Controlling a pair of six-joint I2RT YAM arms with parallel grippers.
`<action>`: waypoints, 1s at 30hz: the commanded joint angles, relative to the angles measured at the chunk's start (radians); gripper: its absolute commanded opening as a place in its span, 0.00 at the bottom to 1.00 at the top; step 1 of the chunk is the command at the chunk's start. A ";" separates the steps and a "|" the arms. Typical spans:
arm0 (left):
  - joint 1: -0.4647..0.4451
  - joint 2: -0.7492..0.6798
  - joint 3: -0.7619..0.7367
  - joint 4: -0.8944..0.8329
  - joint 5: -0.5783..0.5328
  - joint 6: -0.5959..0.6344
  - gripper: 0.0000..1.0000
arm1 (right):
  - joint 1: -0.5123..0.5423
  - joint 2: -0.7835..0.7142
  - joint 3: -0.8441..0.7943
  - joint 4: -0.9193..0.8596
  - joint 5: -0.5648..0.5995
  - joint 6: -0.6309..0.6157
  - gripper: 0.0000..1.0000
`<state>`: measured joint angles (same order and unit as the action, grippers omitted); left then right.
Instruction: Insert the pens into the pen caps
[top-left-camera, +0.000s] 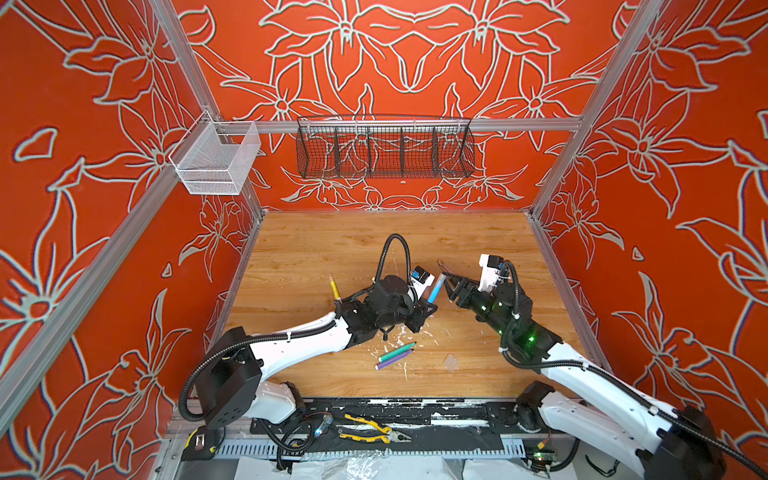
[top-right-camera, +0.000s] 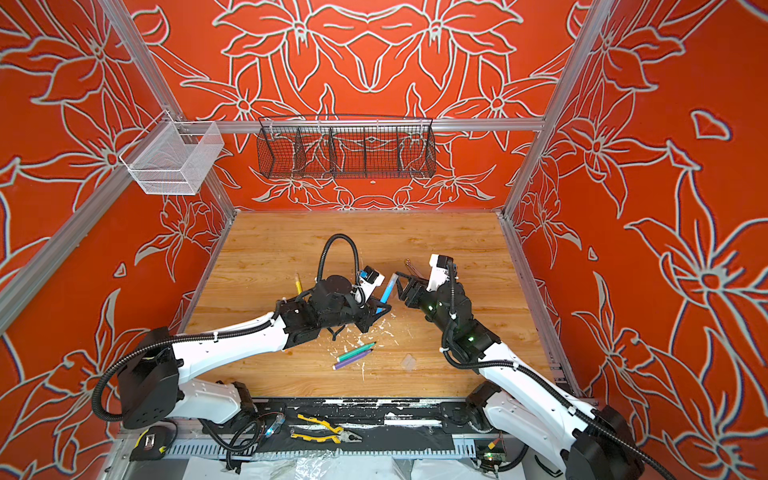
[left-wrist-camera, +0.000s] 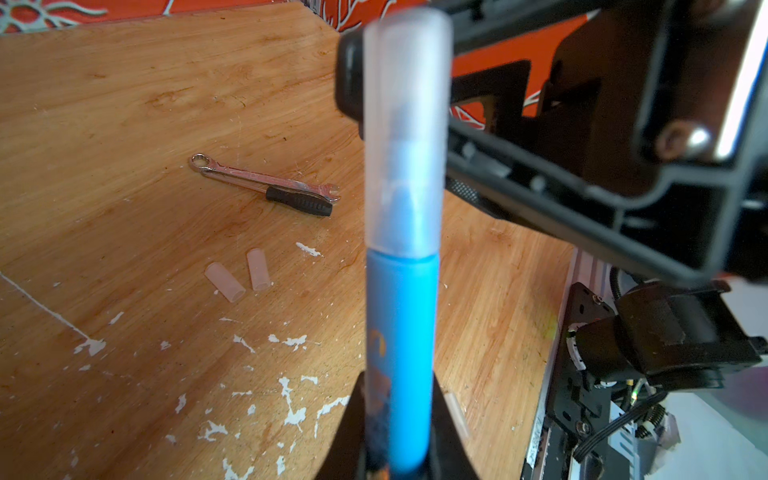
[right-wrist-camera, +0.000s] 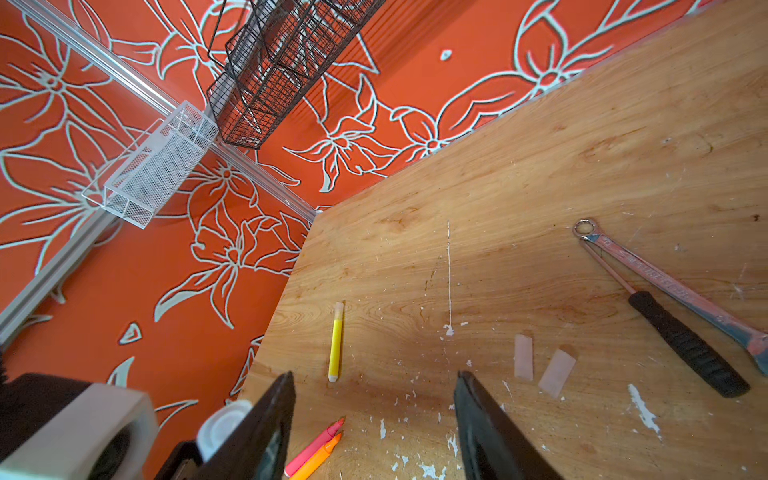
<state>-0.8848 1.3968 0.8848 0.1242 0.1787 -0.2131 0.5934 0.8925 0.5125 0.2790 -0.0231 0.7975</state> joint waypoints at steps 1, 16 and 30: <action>-0.014 0.011 0.022 -0.012 -0.001 0.026 0.00 | -0.007 0.002 0.043 0.005 -0.034 0.004 0.62; -0.016 0.013 0.023 -0.014 -0.016 0.023 0.00 | -0.024 -0.150 0.015 -0.138 0.130 0.020 0.61; -0.022 0.034 0.037 -0.021 0.001 0.031 0.00 | -0.024 -0.071 0.012 0.118 -0.144 -0.016 0.64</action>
<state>-0.8970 1.4200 0.8856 0.1062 0.1631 -0.2008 0.5747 0.7982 0.5133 0.3500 -0.1070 0.7860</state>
